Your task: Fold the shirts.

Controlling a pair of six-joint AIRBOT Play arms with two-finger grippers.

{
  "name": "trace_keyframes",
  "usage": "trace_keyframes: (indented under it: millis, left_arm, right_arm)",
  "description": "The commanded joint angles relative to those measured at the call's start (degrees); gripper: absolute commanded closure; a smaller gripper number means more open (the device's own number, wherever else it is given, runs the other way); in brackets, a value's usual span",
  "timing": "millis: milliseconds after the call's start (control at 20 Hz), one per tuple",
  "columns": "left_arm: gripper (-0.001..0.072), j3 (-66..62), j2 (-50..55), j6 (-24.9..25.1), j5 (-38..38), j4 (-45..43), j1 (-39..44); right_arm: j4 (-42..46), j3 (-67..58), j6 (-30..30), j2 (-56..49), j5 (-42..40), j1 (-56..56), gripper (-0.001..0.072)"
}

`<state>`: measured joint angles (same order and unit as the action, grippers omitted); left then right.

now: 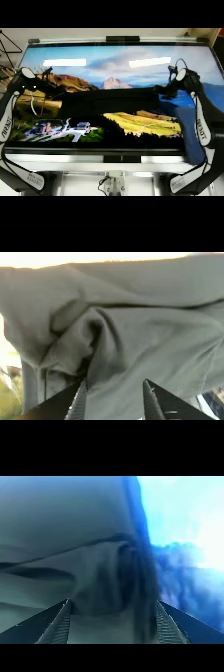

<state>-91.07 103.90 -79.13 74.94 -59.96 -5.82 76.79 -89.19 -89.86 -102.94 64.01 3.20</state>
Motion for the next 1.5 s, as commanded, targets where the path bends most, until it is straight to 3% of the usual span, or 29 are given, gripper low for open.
trace_keyframes:
  millis: [0,250,450,500,650,700,750,800,850,1100,1250,1450]
  left_arm:
    - [0.0274,-1.7,0.8,-0.1,3.8,0.0,-0.6]
    - [0.0274,-2.9,-0.7,0.8,4.1,5.1,0.9]
    - [0.0275,-2.9,-2.4,3.0,4.1,7.8,3.4]
    - [0.0274,-2.9,-2.7,3.0,4.1,8.0,3.9]
    - [0.0275,-2.9,-2.9,3.0,3.5,9.3,5.9]
    - [0.0278,-2.9,-2.8,3.0,2.7,9.7,6.8]
    - [0.0371,-2.8,-2.7,2.8,1.6,10.0,8.1]
    - [0.0563,-2.8,-2.5,2.8,0.5,10.3,9.7]
    - [0.0648,-2.8,-2.2,2.8,-1.0,10.8,11.6]
    - [0.0673,-2.8,0.3,3.0,-10.0,14.9,22.3]
    - [0.0673,-2.8,0.3,2.4,-10.0,15.1,22.5]
    - [0.0674,-2.8,1.8,2.4,-12.0,23.3,25.2]
  right_arm:
    - [2.4,-0.3,-2.6,-0.3,-0.8,1.6,0.0077]
    - [-11.7,-0.4,0.6,-4.4,-2.4,3.5,0.0077]
    - [-18.2,-0.4,1.3,-7.3,-0.1,3.5,0.0080]
    - [-18.8,-0.4,1.8,-7.4,0.8,3.5,0.0175]
    - [-21.4,-0.4,6.8,-6.8,4.2,3.5,0.0562]
    - [-21.5,-0.4,7.3,-6.2,4.9,3.5,0.0646]
    - [-22.1,-0.4,8.8,-5.0,5.7,3.5,0.0645]
    - [-23.3,-0.4,10.4,-3.5,6.5,3.5,0.0645]
    - [-24.5,-0.4,11.2,-1.3,7.3,3.5,0.0646]
    - [-26.7,-0.4,10.2,13.9,12.2,3.5,0.0646]
    - [-25.5,-0.4,7.2,20.3,12.8,3.5,0.0646]
    - [-31.5,-0.4,5.0,24.8,16.1,3.5,0.0646]
